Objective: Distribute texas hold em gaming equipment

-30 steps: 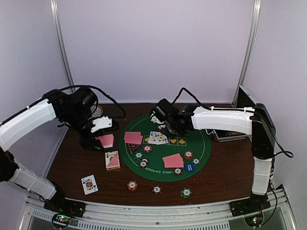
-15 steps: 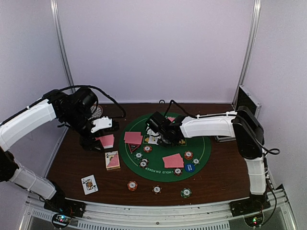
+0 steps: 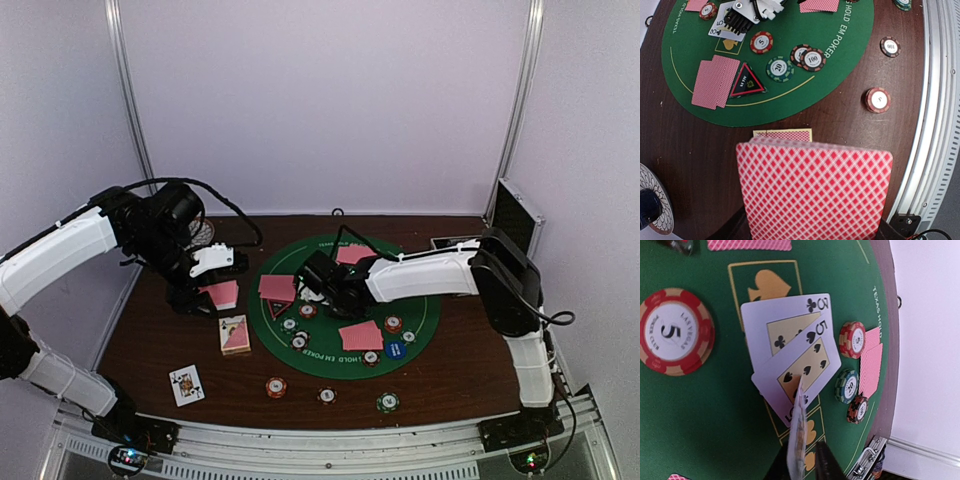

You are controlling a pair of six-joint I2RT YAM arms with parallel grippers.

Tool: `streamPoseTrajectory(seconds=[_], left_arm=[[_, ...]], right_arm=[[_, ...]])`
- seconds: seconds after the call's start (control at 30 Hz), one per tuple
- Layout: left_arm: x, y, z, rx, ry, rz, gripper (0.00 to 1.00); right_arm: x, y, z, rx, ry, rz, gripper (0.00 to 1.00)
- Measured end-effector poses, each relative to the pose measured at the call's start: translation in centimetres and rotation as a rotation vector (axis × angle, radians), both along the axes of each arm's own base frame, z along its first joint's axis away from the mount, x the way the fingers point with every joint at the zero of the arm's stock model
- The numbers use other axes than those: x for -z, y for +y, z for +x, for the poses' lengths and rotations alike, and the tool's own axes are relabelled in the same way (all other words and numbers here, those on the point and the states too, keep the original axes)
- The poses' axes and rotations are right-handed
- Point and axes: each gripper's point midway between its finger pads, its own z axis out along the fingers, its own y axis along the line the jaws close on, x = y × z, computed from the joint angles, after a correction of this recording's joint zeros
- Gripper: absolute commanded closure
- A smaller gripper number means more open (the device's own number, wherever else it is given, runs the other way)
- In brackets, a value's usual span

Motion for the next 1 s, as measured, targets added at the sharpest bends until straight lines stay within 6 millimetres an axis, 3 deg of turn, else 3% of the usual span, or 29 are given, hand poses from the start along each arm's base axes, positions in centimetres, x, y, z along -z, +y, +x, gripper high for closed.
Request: streamPoseTrajectory(seconds=[0.13,0.23,0.6,0.8,1.0], left_arm=[[0.0,0.0,0.0,0.000,0.000,0.000,0.78],[0.0,0.0,0.0,0.001,0.001,-0.001,0.78],[0.0,-0.1,0.0,0.002,0.002,-0.004,0.78],[0.0,-0.1,-0.1,0.002,0.003,-0.005,0.78],[-0.1,-0.2,-0.2,0.005,0.008,-0.012,0.78]], right_arm=[[0.8,-0.1,-0.1,-0.009,0.007,-0.026,0.52],[1.1,-0.2,-0.3,-0.011,0.014,-0.032,0.43],[2.5,-1.4,-0.7,-0.002,0.039,-0.058,0.42],[2.5,-2.1,-0.3,0.017,0.046,-0.055,0.50],[2.5,-3.3,0.6,0.048,0.052,-0.057,0.42]])
